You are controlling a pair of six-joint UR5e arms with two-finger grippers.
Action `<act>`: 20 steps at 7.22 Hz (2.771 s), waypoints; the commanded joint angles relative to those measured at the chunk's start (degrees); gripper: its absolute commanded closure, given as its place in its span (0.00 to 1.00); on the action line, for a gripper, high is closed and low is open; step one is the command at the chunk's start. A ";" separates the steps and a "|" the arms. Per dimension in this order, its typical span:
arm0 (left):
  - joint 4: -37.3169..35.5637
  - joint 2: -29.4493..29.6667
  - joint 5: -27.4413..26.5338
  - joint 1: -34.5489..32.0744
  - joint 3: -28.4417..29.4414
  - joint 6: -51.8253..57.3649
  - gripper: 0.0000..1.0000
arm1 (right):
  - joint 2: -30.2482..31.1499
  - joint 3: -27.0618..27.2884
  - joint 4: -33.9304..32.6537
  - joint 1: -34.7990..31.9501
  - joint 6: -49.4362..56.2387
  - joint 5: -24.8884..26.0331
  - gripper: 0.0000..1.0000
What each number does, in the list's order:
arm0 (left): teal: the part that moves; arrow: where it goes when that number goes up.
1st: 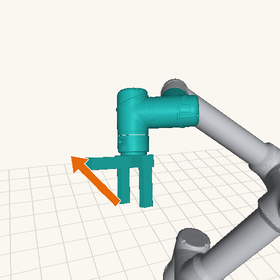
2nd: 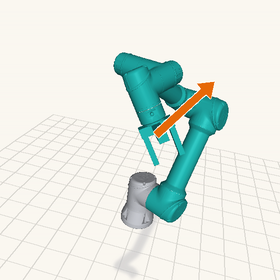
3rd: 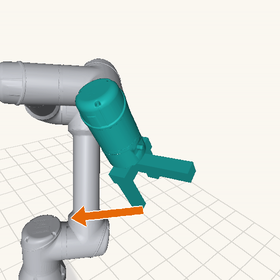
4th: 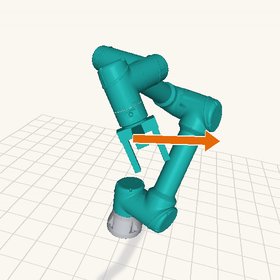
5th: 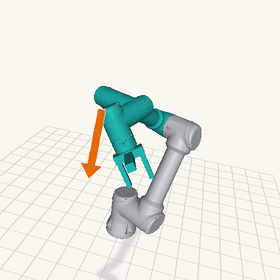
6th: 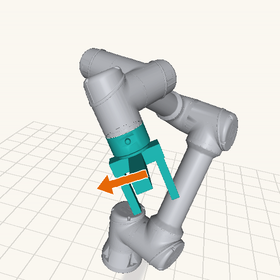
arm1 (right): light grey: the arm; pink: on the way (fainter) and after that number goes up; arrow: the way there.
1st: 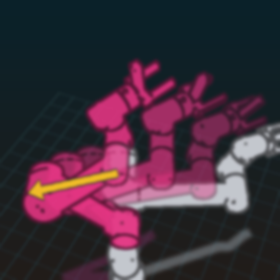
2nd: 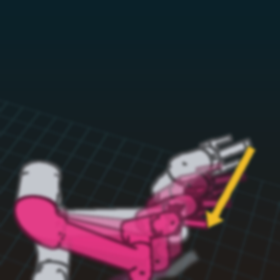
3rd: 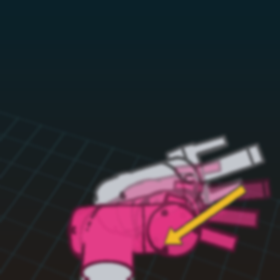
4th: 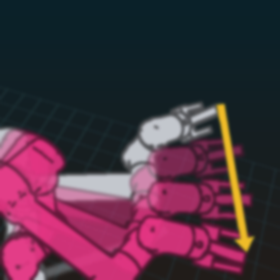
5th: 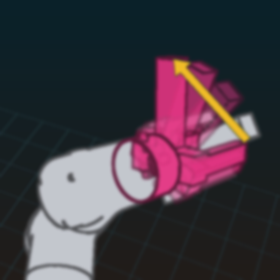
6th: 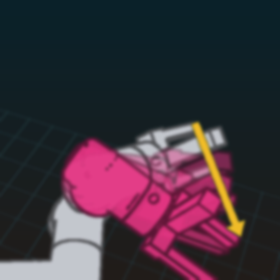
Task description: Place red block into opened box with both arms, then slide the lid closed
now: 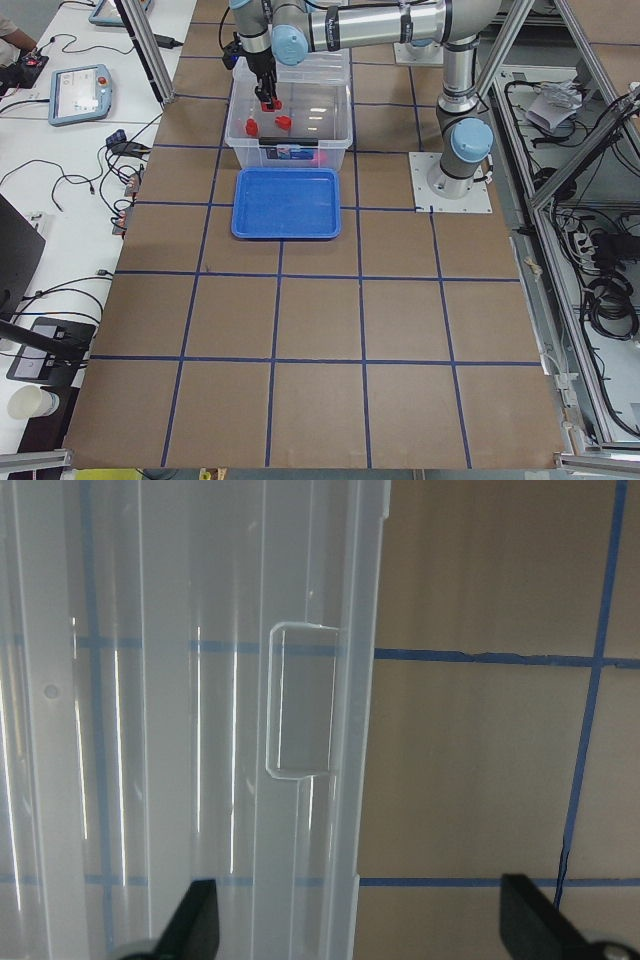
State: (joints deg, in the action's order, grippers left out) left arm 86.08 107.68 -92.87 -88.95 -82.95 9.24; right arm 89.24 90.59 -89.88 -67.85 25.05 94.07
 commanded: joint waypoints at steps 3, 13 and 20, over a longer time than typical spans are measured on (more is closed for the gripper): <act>-11.98 0.86 2.23 -0.53 -9.94 -3.06 0.99 | 0.06 0.03 0.14 0.00 0.09 -0.03 0.00; -30.27 2.26 2.60 -0.70 -25.15 -5.72 0.86 | -0.03 0.03 0.14 0.00 0.26 -0.03 0.00; -23.81 -0.97 5.77 -1.14 -17.71 -5.63 0.08 | -0.12 0.03 0.05 0.00 0.18 0.06 0.00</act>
State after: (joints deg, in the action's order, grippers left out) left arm 57.90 108.00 -87.15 -89.89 -103.32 3.60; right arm 89.20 90.62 -89.89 -67.85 25.28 94.06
